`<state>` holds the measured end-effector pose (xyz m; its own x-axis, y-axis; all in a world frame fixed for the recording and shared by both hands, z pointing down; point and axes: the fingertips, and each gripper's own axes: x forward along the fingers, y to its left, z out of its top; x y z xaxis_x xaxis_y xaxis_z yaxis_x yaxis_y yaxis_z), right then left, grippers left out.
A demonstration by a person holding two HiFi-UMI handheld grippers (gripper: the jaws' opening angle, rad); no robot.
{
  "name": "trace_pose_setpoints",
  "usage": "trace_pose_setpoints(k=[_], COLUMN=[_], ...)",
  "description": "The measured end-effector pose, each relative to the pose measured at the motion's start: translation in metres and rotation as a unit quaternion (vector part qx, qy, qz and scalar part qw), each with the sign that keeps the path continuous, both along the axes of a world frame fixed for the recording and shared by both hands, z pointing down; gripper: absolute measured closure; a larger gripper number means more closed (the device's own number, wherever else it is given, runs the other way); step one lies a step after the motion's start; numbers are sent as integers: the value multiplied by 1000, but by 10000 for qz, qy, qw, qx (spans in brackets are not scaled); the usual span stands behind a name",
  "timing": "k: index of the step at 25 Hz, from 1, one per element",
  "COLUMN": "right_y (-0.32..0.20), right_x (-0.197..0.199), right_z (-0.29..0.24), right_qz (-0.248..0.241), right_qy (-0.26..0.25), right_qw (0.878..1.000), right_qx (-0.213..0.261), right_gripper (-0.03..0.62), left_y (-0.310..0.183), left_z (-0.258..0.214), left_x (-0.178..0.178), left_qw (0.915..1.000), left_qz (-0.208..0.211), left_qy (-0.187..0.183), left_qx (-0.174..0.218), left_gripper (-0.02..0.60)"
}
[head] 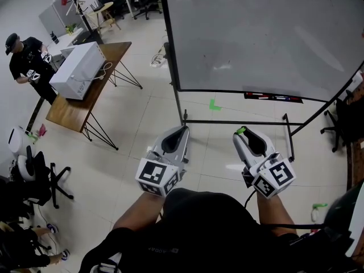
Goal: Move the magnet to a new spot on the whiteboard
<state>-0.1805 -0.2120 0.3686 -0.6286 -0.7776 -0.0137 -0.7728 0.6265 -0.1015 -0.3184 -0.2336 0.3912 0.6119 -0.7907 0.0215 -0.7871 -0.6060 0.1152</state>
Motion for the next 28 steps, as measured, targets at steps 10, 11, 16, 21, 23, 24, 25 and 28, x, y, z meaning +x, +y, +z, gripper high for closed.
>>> trace_pose_setpoints(k=[10, 11, 16, 21, 23, 24, 25, 28], right_y=[3, 4, 5, 7, 9, 10, 11, 14], right_x=[-1, -1, 0, -2, -2, -2, -2, -1], right_z=[4, 4, 3, 3, 3, 3, 3, 3], right_qz=[0, 3, 14, -1, -1, -1, -3, -30], right_qy=[-24, -19, -15, -21, -31, -30, -27, -17], right_qw=[10000, 10000, 10000, 10000, 10000, 10000, 10000, 10000], right_qx=[-36, -41, -41, -39, -27, -21, -16, 4], right_gripper=[485, 485, 485, 485, 485, 486, 485, 485], left_y=[3, 3, 5, 6, 8, 9, 10, 14], left_z=[2, 2, -7, -2, -1, -1, -1, -3], left_x=[-3, -2, 0, -2, -2, -2, -1, 0], left_qw=[9999, 9999, 9999, 9999, 9999, 9999, 9999, 9999], left_qz=[-36, -37, -52, -61, -61, -61, -60, -80], left_qy=[125, 135, 91, 84, 67, 68, 79, 72], left_qx=[43, 46, 70, 67, 85, 90, 93, 121], left_gripper=[566, 566, 566, 566, 566, 566, 566, 566])
